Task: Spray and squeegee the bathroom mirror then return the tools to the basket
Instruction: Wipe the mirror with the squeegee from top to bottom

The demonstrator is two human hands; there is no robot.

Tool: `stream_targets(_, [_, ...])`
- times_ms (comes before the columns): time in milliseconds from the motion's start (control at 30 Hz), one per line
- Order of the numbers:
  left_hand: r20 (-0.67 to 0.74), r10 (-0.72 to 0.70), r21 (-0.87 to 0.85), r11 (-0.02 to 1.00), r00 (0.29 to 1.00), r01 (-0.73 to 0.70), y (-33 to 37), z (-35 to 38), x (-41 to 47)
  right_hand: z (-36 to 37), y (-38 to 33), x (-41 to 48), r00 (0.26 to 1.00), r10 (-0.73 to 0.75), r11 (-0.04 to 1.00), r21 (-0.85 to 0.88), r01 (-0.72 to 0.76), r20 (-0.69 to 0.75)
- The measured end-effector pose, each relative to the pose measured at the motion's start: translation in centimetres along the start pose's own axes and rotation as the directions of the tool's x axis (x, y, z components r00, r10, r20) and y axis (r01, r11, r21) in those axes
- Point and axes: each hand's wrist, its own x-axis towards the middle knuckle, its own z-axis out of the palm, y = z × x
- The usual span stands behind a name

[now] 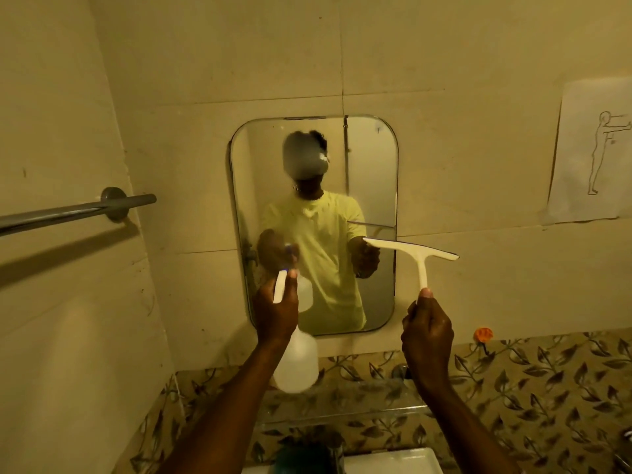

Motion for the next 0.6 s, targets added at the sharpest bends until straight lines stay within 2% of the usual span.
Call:
stream_targets(167, [0.096, -0.117, 0.055, 0.992, 0.988, 0.112, -5.5, -1.3, -4.8, 0.6, 0.3, -0.6, 1.0, -0.011, 1.0, 0.008, 0.011, 0.017])
stream_targets(300, [0.097, -0.125, 0.079, 0.99, 0.987, 0.117, -8.3, -2.8, -6.7, 1.2, -1.6, 0.4, 0.985, -0.047, 0.993, 0.117, 0.027, 0.166])
stream_targets(467, [0.095, -0.089, 0.14, 0.987, 0.992, 0.075, -9.2, -4.3, -7.5, 3.8, -9.2, 5.6, 0.956, -0.08, 0.978, 0.209, 0.02, 0.283])
stream_targets(600, [0.071, -0.053, 0.165, 0.985, 0.996, 0.041, -9.1, -4.9, -7.3, 6.5, -16.4, 9.6, 0.926, -0.191, 0.97, 0.209, 0.127, 0.325])
